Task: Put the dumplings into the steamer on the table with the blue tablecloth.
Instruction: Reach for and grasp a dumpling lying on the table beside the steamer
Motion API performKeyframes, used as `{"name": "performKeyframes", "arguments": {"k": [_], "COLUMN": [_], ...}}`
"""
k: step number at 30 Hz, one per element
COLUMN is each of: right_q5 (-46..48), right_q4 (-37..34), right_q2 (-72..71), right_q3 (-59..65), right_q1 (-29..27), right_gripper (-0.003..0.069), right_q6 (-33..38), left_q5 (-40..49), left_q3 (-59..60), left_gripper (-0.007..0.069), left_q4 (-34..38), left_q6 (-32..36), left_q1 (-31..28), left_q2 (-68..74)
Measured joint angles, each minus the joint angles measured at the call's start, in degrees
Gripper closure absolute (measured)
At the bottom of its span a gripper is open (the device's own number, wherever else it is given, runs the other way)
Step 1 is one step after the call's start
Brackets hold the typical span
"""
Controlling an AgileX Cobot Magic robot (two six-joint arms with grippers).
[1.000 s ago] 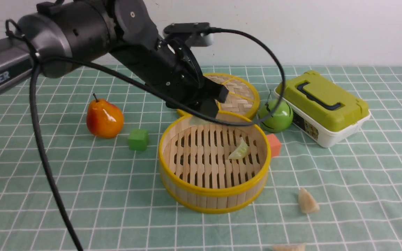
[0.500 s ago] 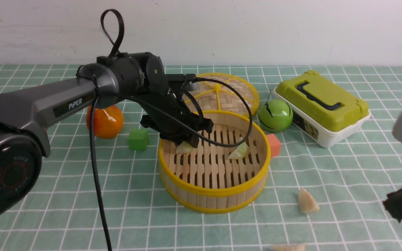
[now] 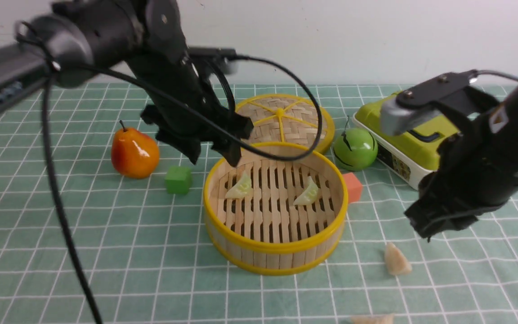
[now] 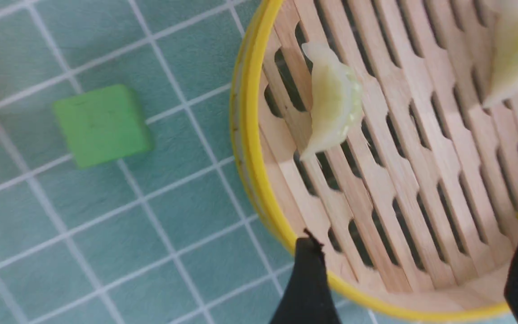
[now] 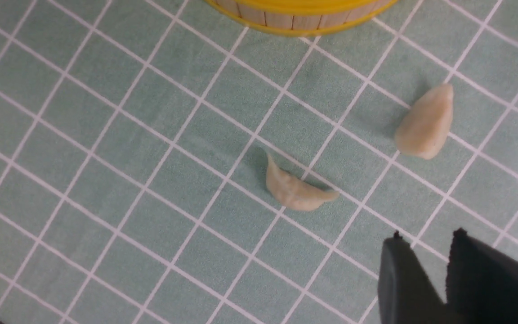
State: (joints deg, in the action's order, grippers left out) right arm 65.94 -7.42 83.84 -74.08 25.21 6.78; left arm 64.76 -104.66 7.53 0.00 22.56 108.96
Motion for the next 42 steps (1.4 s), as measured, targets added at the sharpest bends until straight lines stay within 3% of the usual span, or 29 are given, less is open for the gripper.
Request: {"name": "performKeyframes", "arguments": {"k": [4, 8, 11, 17, 24, 29, 32, 42], "right_q5": [-2.45, -4.75, -6.89, -12.14, -14.03, -14.47, -14.47, -8.06], "right_q4": [0.67, 3.71, 4.74, 4.74, 3.31, 2.04, 1.99, 3.82], "right_q2": [6.21, 11.45, 15.49, 22.39, 27.58, 28.55, 28.55, 22.32], "right_q3": [-0.17, -0.22, -0.22, -0.28, -0.28, -0.39, -0.51, -8.2], "right_q1": [0.0, -0.21, -2.06, -6.0, -7.09, -7.09, -7.09, -5.92], "right_gripper": [0.0296, 0.0165, 0.0111, 0.0098, 0.0153, 0.0251, 0.0396, 0.0408], "right_q6": [-2.83, -6.78, -7.59, -7.95, -7.37, -6.78, -6.4, -5.52], "left_q5": [3.15, 4.06, 3.58, -1.59, -3.25, -3.25, -3.25, -2.99], "left_q3": [0.67, 7.07, 15.56, 31.8, 43.4, 44.93, 44.93, 45.67], "left_gripper": [0.028, 0.0538, 0.0638, 0.0638, 0.0638, 0.0638, 0.0638, 0.0638], "left_q4": [-4.27, -5.25, -5.25, -4.52, -3.37, -3.32, -3.32, -2.08], "left_q6": [-2.73, -3.12, -3.12, -3.12, -3.12, -3.12, -3.12, -3.12], "left_q1": [0.0, 0.0, 0.0, 0.0, 0.0, 0.0, 0.0, 0.0], "left_q2": [-9.14, -18.22, -25.7, -37.36, -47.43, -50.94, -52.31, -57.26]}}
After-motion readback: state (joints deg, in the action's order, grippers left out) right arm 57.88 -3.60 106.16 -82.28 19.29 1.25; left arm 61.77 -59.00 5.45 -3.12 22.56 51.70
